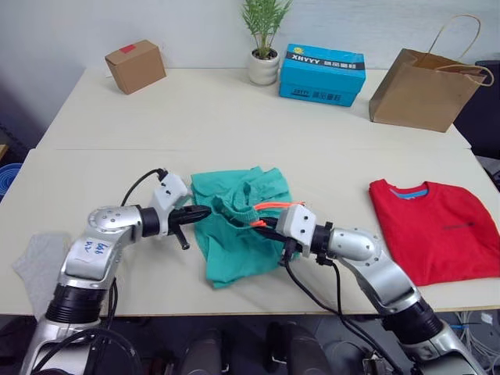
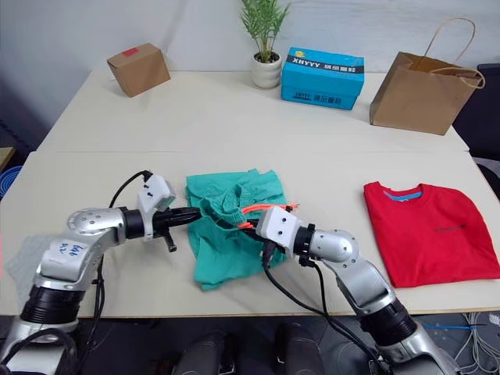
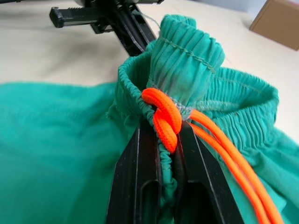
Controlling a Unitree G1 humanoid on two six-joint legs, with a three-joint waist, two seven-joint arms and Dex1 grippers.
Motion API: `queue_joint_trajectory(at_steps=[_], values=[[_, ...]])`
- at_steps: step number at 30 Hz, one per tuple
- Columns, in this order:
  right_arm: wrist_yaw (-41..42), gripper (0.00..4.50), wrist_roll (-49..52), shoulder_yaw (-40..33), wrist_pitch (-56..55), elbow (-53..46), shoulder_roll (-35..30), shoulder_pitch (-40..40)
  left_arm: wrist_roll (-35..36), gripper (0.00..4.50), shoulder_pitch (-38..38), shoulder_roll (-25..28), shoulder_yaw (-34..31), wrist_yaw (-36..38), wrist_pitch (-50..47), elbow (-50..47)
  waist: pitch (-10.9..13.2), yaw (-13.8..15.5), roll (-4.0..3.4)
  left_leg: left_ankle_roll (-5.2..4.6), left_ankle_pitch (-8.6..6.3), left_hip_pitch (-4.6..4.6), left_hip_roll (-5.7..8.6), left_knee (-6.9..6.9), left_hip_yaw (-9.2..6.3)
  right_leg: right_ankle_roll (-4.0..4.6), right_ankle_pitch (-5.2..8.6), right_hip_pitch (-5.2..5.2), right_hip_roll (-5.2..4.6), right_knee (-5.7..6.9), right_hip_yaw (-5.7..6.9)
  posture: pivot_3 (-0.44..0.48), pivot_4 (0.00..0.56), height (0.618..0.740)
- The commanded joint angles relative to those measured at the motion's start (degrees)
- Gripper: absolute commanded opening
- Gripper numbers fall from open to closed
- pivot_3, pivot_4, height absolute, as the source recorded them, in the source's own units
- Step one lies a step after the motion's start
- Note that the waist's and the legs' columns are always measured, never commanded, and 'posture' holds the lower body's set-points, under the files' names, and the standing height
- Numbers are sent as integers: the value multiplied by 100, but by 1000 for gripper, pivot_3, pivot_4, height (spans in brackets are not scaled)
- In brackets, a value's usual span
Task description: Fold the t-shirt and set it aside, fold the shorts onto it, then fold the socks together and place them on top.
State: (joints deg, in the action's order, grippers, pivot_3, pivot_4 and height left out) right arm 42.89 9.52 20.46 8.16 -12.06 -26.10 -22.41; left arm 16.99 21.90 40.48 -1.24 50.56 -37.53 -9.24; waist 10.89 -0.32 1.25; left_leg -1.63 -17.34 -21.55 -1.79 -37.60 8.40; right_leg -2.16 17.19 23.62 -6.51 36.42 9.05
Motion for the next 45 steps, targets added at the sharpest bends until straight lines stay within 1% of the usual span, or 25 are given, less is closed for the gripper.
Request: queue_joint_trajectory(at_steps=[1,4,5,6,7,10,12,15,16,17,18,20,22,24,25,27,28,29,31,33,35,38,40,42,45], values=[[424,332,307,-29,474,-145,-23,-161,474,0,68,653,-406,555,-380,-348,2,0,0,2,-1,0,0,1,0,2,1,1,0,-1,1,0,150,740],[745,1185,637,-104,793,-187,44,-340,693,0,341,988,-557,741,-530,-253,5,9,-1,2,-1,-2,0,3,0,3,2,1,0,-6,1,0,150,740],[846,1549,778,-137,945,-214,69,-388,718,0,411,1067,-550,797,-522,-230,6,19,-1,2,-1,-1,1,2,0,3,2,1,0,-5,1,0,150,740],[1111,1817,1152,-200,1239,-290,62,-468,761,0,557,1115,-540,832,-551,-184,6,19,-1,1,-1,-2,1,2,-2,3,2,0,0,-7,1,0,150,740],[1361,2276,1506,-269,1519,-357,35,-552,793,0,700,1137,-523,855,-570,-134,6,27,-1,0,-2,-2,2,1,-2,3,1,-1,-1,-7,1,0,150,740],[1915,3305,2280,-513,2239,-447,-191,-806,845,0,1021,1068,-435,866,-585,-7,8,23,-1,-3,-3,-2,3,0,-3,2,1,-2,-2,-7,1,0,150,740],[2075,3938,2853,-826,2822,-528,-426,-838,893,0,1225,836,-329,815,-515,35,9,20,-2,-4,-4,-3,3,0,-3,2,1,-2,-2,-7,1,0,150,740],[2149,3938,3576,-1399,3396,-443,-654,-759,919,0,1550,264,-127,639,-369,129,10,60,0,-8,-5,-7,5,-2,-7,2,1,-6,-1,-12,3,0,150,740],[1996,3756,3575,-1578,3343,-307,-597,-737,926,0,1604,72,-74,559,-370,130,10,52,0,-10,-6,-10,6,-6,-7,0,0,-7,-1,-14,3,0,150,740],[1855,3462,3469,-1728,3212,-105,-552,-709,946,0,1637,-139,-10,490,-356,114,11,49,1,-11,-7,-11,6,-8,-7,-2,-1,-7,-1,-14,3,0,150,740],[1737,3252,3192,-1811,2890,159,-513,-670,976,0,1674,-410,41,356,-351,108,11,45,1,-12,-7,-11,6,-12,-6,-2,-2,-8,-1,-13,3,0,150,740],[1656,2497,2719,-1816,2346,520,-469,-618,969,0,1711,-736,101,175,-353,106,11,25,1,-12,-7,-10,8,-13,-2,-5,-3,-10,-1,-13,2,0,150,740],[1595,1802,1941,-1581,1308,1143,-353,-591,792,0,1800,-1129,302,-108,-279,266,11,10,2,-11,-6,-10,7,-12,2,-5,-3,-6,1,-9,2,0,150,740],[1465,1066,1438,-1400,657,1642,-140,-608,643,0,1856,-1401,500,-255,-157,438,12,5,3,-6,2,-9,6,-12,6,-5,-3,-3,6,-5,0,0,150,740],[1458,729,1260,-1295,427,1788,-27,-607,548,0,1861,-1510,581,-370,-149,557,12,4,3,-3,5,-10,6,-12,6,-5,-3,-2,7,-3,-1,0,150,740],[1504,50,975,-1085,79,1949,150,-571,289,0,1808,-1549,773,-507,-63,756,12,-12,3,2,12,-9,4,-11,7,-5,-3,0,8,2,-2,0,150,740],[1482,15,875,-1010,-50,2009,261,-543,122,0,1746,-1584,827,-663,45,908,12,-19,3,4,13,-9,3,-11,7,-5,-3,1,10,6,-3,0,150,740],[1397,15,819,-963,-36,2032,366,-502,127,0,1659,-1680,767,-812,28,1003,12,-23,3,6,15,-8,3,-10,7,-4,-3,1,10,8,-3,0,150,740],[1375,15,632,-805,-139,2013,446,-403,215,0,1443,-1787,774,-809,-51,1077,12,-20,3,5,17,-6,2,-10,5,-4,-3,0,10,10,-3,0,150,740],[1604,15,508,-599,-255,1829,371,-240,3,0,1213,-1674,1019,-742,30,1052,12,-1,3,4,17,-7,2,-11,4,-4,-3,-1,9,14,-3,0,150,740],[1849,15,361,-365,-352,1574,194,10,-323,0,950,-1601,1209,-909,182,1151,12,12,3,1,16,-8,3,-13,3,-4,-3,-2,8,9,-3,0,150,740],[2040,15,287,-302,-433,1496,-41,343,-376,0,708,-1782,944,-1269,418,1445,12,33,3,-1,14,-7,4,-15,-2,-4,-3,-7,3,-2,-2,0,150,740],[2084,15,334,-370,-418,1445,-135,480,-384,0,598,-1755,826,-1278,616,1567,11,29,3,-6,11,9,5,-17,-3,-4,-3,-23,-1,-1,-2,0,150,740],[2043,15,574,-496,-11,1098,-204,509,-337,0,497,-1574,704,-1038,1009,1454,11,13,3,-3,3,19,4,-17,-5,-4,-3,-28,-2,4,-3,0,150,740],[1857,15,1953,-1064,1627,73,-223,334,135,0,408,-1380,211,-580,1454,1102,13,-41,2,11,5,21,-3,-8,-4,4,-3,-18,-2,14,-4,0,150,740]])
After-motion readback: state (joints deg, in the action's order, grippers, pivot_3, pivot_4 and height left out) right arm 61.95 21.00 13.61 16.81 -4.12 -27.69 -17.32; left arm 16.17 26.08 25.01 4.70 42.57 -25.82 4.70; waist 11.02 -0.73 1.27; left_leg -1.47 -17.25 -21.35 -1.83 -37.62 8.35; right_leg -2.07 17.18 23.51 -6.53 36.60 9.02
